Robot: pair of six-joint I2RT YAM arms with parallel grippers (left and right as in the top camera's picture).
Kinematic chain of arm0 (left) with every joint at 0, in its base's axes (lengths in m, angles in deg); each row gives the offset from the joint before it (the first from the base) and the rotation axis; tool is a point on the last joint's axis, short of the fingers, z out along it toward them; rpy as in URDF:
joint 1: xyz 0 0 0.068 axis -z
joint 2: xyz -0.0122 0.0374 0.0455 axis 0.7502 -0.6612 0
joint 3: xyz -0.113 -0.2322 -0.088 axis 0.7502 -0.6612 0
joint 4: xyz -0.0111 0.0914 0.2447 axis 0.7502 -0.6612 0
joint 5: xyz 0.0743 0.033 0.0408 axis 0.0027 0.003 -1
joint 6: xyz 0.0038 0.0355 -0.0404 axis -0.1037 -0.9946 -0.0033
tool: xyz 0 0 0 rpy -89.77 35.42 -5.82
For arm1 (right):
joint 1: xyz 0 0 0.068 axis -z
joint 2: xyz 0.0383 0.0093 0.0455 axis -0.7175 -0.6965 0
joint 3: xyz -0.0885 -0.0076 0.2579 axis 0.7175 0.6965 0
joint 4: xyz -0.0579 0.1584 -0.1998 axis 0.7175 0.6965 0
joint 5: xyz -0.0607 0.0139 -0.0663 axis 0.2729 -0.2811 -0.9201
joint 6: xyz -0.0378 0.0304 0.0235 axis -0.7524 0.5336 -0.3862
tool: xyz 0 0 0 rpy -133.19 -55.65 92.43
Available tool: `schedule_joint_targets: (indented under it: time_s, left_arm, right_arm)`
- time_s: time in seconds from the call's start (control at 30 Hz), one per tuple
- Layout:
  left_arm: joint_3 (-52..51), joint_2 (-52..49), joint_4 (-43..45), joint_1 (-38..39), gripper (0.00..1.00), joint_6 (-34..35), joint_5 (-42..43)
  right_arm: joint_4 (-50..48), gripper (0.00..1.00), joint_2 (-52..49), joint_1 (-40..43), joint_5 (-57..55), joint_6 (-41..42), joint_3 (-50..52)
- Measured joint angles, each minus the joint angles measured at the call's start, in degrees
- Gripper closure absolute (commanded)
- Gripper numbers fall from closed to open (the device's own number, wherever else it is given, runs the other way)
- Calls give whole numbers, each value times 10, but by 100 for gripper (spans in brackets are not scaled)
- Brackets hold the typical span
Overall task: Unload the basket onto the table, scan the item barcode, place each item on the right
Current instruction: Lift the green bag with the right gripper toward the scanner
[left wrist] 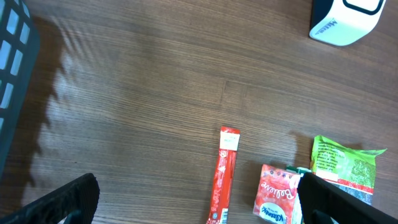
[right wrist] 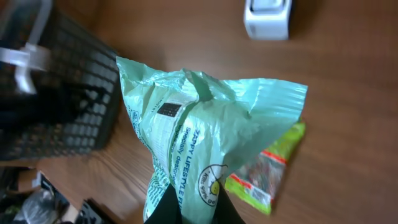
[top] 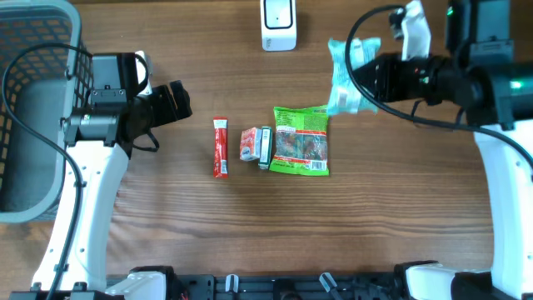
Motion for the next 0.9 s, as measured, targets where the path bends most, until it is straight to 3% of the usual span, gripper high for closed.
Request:
schedule_joint_targets:
  time_s: [0.33,0.57,0.9]
  left_arm:
    - [0,0,0,0,0,0,0]
    - [0,0,0,0,0,0,0]
    - [0,0,0,0,0,0,0]
  right_arm:
    - [-19,96,-1,-76,-25,36,-105]
    - [-18,96,-3,-94,22,105,-111]
    - [185,96,-3,-94,60,162,-112]
